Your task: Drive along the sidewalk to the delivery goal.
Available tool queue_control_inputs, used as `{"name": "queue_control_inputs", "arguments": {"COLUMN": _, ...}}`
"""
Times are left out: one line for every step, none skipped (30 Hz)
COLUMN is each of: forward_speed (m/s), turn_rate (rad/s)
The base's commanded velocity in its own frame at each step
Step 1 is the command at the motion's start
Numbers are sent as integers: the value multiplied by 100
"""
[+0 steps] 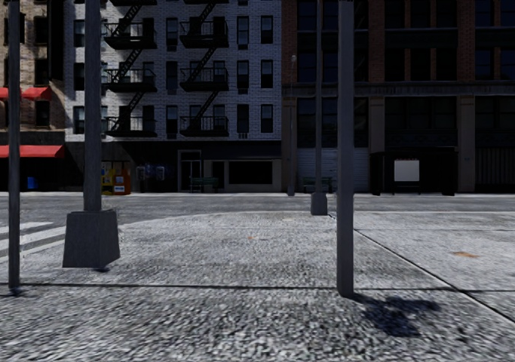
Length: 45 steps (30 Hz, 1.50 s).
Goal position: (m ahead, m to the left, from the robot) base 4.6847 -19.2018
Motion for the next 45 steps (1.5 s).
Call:
{"name": "queue_control_inputs", "arguments": {"forward_speed": 200, "turn_rate": 0}}
{"name": "queue_control_inputs", "arguments": {"forward_speed": 200, "turn_rate": 0}}
{"name": "queue_control_inputs", "arguments": {"forward_speed": 200, "turn_rate": 0}}
{"name": "queue_control_inputs", "arguments": {"forward_speed": 200, "turn_rate": 0}}
{"name": "queue_control_inputs", "arguments": {"forward_speed": 200, "turn_rate": 0}}
{"name": "queue_control_inputs", "arguments": {"forward_speed": 200, "turn_rate": 0}}
{"name": "queue_control_inputs", "arguments": {"forward_speed": 200, "turn_rate": 0}}
{"name": "queue_control_inputs", "arguments": {"forward_speed": 200, "turn_rate": 0}}
{"name": "queue_control_inputs", "arguments": {"forward_speed": 200, "turn_rate": 0}}
{"name": "queue_control_inputs", "arguments": {"forward_speed": 200, "turn_rate": 0}}
{"name": "queue_control_inputs", "arguments": {"forward_speed": 200, "turn_rate": 0}}
{"name": "queue_control_inputs", "arguments": {"forward_speed": 200, "turn_rate": 0}}
{"name": "queue_control_inputs", "arguments": {"forward_speed": 200, "turn_rate": 0}}
{"name": "queue_control_inputs", "arguments": {"forward_speed": 200, "turn_rate": 0}}
{"name": "queue_control_inputs", "arguments": {"forward_speed": 200, "turn_rate": 0}}
{"name": "queue_control_inputs", "arguments": {"forward_speed": 200, "turn_rate": 0}}
{"name": "queue_control_inputs", "arguments": {"forward_speed": 200, "turn_rate": 0}}
{"name": "queue_control_inputs", "arguments": {"forward_speed": 200, "turn_rate": 0}}
{"name": "queue_control_inputs", "arguments": {"forward_speed": 200, "turn_rate": 0}}
{"name": "queue_control_inputs", "arguments": {"forward_speed": 200, "turn_rate": 0}}
{"name": "queue_control_inputs", "arguments": {"forward_speed": 200, "turn_rate": 0}}
{"name": "queue_control_inputs", "arguments": {"forward_speed": 200, "turn_rate": 0}}
{"name": "queue_control_inputs", "arguments": {"forward_speed": 200, "turn_rate": 0}}
{"name": "queue_control_inputs", "arguments": {"forward_speed": 200, "turn_rate": 0}}
{"name": "queue_control_inputs", "arguments": {"forward_speed": 200, "turn_rate": 0}}
{"name": "queue_control_inputs", "arguments": {"forward_speed": 200, "turn_rate": 0}}
{"name": "queue_control_inputs", "arguments": {"forward_speed": 200, "turn_rate": 0}}
{"name": "queue_control_inputs", "arguments": {"forward_speed": 189, "turn_rate": -8}}
{"name": "queue_control_inputs", "arguments": {"forward_speed": 180, "turn_rate": -13}}
{"name": "queue_control_inputs", "arguments": {"forward_speed": 170, "turn_rate": -14}}
{"name": "queue_control_inputs", "arguments": {"forward_speed": 159, "turn_rate": -14}}
{"name": "queue_control_inputs", "arguments": {"forward_speed": 159, "turn_rate": -14}}
{"name": "queue_control_inputs", "arguments": {"forward_speed": 143, "turn_rate": -14}}
{"name": "queue_control_inputs", "arguments": {"forward_speed": 111, "turn_rate": -79}}
{"name": "queue_control_inputs", "arguments": {"forward_speed": 111, "turn_rate": -79}}
{"name": "queue_control_inputs", "arguments": {"forward_speed": 111, "turn_rate": -79}}
{"name": "queue_control_inputs", "arguments": {"forward_speed": 111, "turn_rate": -80}}
{"name": "queue_control_inputs", "arguments": {"forward_speed": 111, "turn_rate": -80}}
{"name": "queue_control_inputs", "arguments": {"forward_speed": 111, "turn_rate": -80}}
{"name": "queue_control_inputs", "arguments": {"forward_speed": 111, "turn_rate": -80}}
{"name": "queue_control_inputs", "arguments": {"forward_speed": 111, "turn_rate": -82}}
{"name": "queue_control_inputs", "arguments": {"forward_speed": 111, "turn_rate": -82}}
{"name": "queue_control_inputs", "arguments": {"forward_speed": 111, "turn_rate": -89}}
{"name": "queue_control_inputs", "arguments": {"forward_speed": 111, "turn_rate": -95}}
{"name": "queue_control_inputs", "arguments": {"forward_speed": 111, "turn_rate": -97}}
